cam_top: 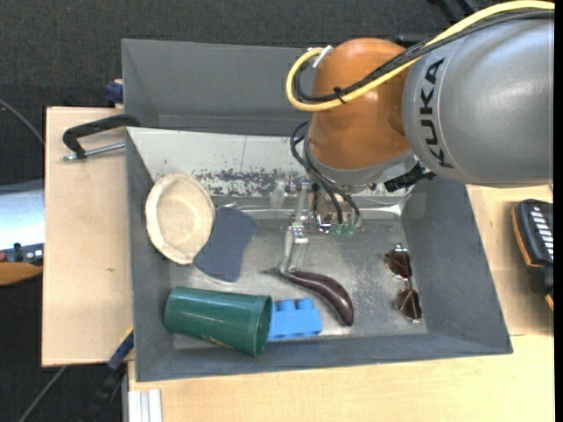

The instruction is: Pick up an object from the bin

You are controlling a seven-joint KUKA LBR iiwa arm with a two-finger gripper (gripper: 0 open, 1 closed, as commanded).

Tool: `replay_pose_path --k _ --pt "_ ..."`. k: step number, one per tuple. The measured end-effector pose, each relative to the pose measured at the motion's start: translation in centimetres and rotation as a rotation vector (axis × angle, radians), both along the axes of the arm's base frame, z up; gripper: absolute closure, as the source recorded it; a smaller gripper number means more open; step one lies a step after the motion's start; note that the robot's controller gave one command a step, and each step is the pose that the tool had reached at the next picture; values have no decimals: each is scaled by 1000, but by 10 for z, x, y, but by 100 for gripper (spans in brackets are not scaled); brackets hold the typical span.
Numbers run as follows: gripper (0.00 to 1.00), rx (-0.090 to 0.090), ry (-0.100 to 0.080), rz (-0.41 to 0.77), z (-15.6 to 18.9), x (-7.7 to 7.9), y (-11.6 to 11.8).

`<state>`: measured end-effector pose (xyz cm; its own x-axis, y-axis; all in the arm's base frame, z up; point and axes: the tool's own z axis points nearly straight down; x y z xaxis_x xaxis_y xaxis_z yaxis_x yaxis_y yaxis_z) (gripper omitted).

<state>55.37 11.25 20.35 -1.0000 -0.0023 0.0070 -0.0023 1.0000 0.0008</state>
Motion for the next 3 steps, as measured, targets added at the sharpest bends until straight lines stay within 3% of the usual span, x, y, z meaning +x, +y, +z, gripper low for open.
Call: replay_pose_path --k 1,3 --pt "0 1 -9 -2 5 2 -1" --pt "0 0 -6 -159 -45 -3 -20"
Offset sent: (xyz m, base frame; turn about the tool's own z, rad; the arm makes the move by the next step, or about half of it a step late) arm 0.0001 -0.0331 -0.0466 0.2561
